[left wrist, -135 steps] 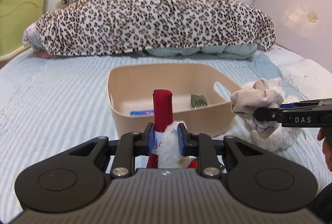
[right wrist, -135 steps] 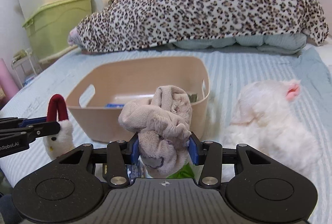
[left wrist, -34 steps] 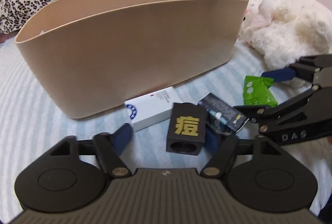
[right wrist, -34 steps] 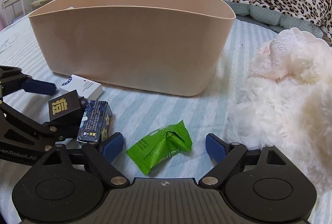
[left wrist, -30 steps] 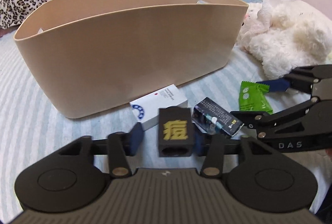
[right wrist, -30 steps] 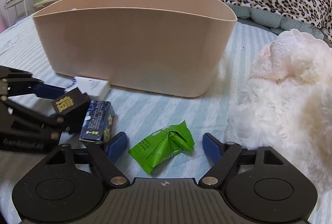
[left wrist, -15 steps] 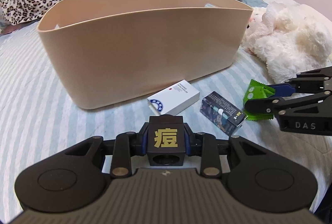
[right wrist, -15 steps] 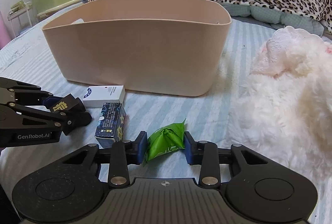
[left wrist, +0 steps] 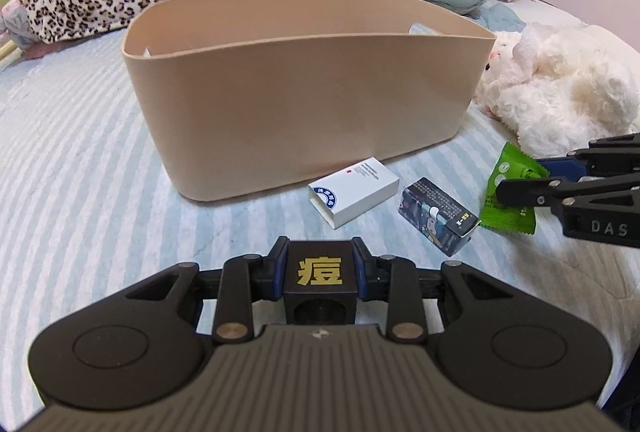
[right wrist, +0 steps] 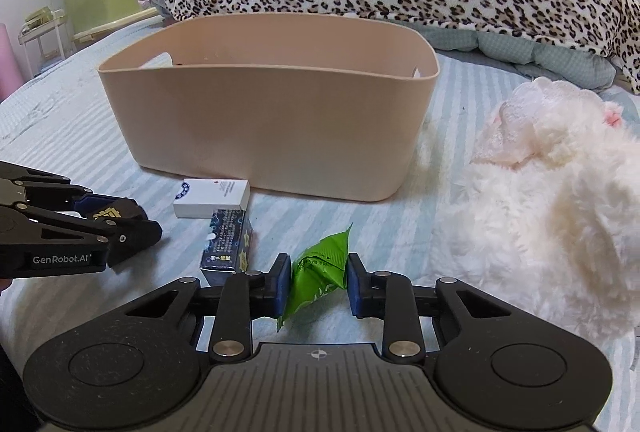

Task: Organize objects
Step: 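Drop black box with left tool while right tool drops green candy into basket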

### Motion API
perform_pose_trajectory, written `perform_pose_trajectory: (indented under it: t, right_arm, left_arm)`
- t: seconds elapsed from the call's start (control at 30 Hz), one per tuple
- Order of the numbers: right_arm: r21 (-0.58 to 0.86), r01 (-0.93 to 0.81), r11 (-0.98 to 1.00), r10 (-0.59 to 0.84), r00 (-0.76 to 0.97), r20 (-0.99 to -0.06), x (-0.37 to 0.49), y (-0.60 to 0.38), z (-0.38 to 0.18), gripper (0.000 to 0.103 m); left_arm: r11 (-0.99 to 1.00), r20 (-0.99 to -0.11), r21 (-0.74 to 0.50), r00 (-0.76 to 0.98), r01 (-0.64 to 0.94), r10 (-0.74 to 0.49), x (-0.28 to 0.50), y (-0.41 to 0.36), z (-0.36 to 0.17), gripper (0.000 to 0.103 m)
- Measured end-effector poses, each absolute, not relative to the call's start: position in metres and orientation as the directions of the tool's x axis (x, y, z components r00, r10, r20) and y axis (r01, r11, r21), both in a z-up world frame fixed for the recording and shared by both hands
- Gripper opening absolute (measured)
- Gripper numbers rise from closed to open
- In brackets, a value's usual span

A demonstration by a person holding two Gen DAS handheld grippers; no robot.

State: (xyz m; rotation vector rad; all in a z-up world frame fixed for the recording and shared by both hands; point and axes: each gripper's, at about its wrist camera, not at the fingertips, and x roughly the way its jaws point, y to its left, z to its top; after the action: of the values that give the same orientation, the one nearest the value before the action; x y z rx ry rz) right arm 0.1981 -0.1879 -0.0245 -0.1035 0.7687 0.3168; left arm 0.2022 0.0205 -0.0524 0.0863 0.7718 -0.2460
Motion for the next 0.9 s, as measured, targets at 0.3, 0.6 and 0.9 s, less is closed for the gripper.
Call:
perform_pose_trajectory:
  t: [0.3,0.6,0.9]
  right_arm:
    - [0.011,-0.324,0.946,0.248,0.702,-0.667,0.19,-0.187,-0.008,0.026]
    - [0.03,-0.321,0.947,0.278,0.767,-0.578,0.192,-0.19,0.033,0.026]
    - [0.077,-0.298,0.952,0.297,0.827,-0.477,0.228,-0.178,0.073,0.026]
  left_arm:
    - [0.969,-0.643,0.019,0.745,0.247,-0.177,0.188,0.026,-0.028,0.034]
    - [0.974,-0.556,0.018,0.812,0.224,-0.176,0.187,0.031,0.01,0.034]
    - [0.981,-0.473,0.056,0.87,0.186,-0.138,0.224,0.022,0.047,0.034]
